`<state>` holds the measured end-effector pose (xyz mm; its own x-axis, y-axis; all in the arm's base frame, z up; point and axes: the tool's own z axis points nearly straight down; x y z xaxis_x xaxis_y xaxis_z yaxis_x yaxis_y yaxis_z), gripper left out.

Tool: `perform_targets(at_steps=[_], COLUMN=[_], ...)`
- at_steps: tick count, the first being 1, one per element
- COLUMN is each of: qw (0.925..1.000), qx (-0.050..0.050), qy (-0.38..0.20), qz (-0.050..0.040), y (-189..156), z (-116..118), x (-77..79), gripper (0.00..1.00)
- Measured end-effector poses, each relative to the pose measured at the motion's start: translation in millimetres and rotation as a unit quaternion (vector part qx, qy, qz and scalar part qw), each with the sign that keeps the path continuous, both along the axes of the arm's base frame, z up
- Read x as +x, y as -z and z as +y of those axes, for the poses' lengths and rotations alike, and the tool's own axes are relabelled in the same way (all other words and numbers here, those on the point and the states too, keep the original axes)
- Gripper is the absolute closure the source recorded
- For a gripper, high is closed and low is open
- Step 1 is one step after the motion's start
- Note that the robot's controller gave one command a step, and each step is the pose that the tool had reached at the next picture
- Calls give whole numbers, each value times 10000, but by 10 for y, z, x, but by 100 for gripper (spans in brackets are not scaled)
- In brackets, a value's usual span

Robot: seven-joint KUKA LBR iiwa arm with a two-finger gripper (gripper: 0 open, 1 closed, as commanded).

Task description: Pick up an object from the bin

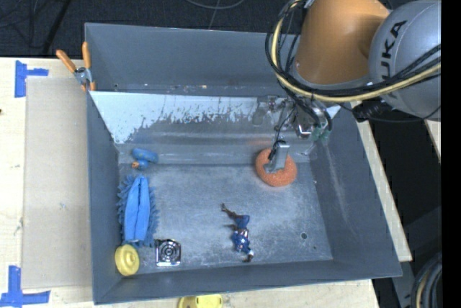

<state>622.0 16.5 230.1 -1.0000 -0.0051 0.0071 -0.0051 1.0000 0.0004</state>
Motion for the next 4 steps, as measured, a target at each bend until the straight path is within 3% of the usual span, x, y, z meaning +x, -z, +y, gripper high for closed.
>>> perform_targets(at_steps=[1, 2, 3, 4], qw=[10000, 9996, 10000, 9996], qx=[1, 1, 1, 0], qy=[2, -295, 8, -265], qz=[-39, -55, -22, -47], y=[-52, 530, 838, 1055], z=[-1, -281, -530, -692], x=[10, -273, -338, -216], gripper=[0, 0, 0, 0])
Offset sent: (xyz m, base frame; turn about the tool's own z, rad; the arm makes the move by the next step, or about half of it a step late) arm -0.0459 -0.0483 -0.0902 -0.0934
